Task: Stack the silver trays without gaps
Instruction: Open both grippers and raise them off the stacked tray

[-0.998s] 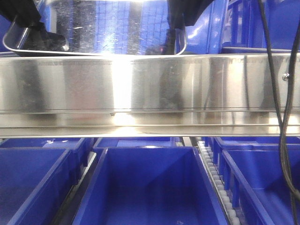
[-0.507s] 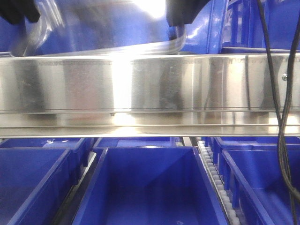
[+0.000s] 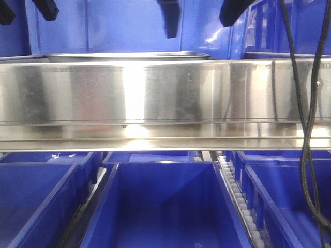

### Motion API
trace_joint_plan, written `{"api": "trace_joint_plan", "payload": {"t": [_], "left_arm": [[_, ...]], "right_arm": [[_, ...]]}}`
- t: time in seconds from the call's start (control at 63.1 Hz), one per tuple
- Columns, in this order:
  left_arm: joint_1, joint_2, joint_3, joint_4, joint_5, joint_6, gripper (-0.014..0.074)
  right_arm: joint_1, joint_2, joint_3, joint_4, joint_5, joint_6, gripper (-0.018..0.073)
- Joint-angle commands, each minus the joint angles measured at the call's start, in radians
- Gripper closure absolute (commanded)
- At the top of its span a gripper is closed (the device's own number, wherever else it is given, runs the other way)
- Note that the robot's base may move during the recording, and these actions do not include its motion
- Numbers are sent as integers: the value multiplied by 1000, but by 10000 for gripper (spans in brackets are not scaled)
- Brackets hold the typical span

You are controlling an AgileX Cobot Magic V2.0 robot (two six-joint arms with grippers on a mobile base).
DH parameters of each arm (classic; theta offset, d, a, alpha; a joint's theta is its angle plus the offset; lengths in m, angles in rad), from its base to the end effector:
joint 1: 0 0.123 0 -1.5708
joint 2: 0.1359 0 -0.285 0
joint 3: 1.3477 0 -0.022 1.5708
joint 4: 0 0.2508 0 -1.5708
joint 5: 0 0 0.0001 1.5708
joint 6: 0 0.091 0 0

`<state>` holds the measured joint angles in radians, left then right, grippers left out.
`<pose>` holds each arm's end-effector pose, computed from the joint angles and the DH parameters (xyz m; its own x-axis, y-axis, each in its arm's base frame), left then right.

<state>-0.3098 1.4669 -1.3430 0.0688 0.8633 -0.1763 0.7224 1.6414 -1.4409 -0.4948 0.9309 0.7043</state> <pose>0.3034 -0.0921 0.3495 -0.7748 0.1105 -0.6225 0.1734 0.9840 -0.0411 0.2906 0.2099 0.3254 -0.7496 -0.1891 -0.6343 -0.1795 0.9805 -0.0802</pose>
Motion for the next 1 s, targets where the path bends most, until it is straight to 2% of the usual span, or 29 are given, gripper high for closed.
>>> {"api": "trace_joint_plan", "payload": {"t": [0.0,0.063,0.111,0.143,0.174,0.269,0.602,0.697,0.792,0.887,0.982], "left_arm": [[-4,-8,-7,-10,-14,3,288],[-4,-8,-7,-12,-14,3,383],[-4,-8,-7,-17,-14,3,497],[-4,-10,-7,-20,-14,3,589],[-4,-15,-7,-20,-14,8,638],[-4,-35,-7,-20,-31,15,589],[-42,-172,-7,-14,-182,20,592],[-60,-216,-2,-9,-219,53,592],[-79,-272,37,-9,-303,96,592],[-87,-332,95,-5,-370,98,592],[-87,-386,146,-5,-388,98,592]], "right_arm": [[-1,-5,-2,-17,21,1,439],[-1,-5,-2,-17,26,1,584],[-1,-7,-2,-17,26,1,665],[-1,-10,-2,-17,26,1,645],[-1,-11,-2,-17,26,1,627],[-1,-23,-2,-21,18,1,629],[-1,-101,-2,-29,-80,1,629],[-1,-109,-2,-29,-80,1,629],[-1,-106,-2,-29,-80,1,629],[-1,-106,-2,-29,-85,1,629],[-1,-106,-2,-29,-103,1,629]]}}
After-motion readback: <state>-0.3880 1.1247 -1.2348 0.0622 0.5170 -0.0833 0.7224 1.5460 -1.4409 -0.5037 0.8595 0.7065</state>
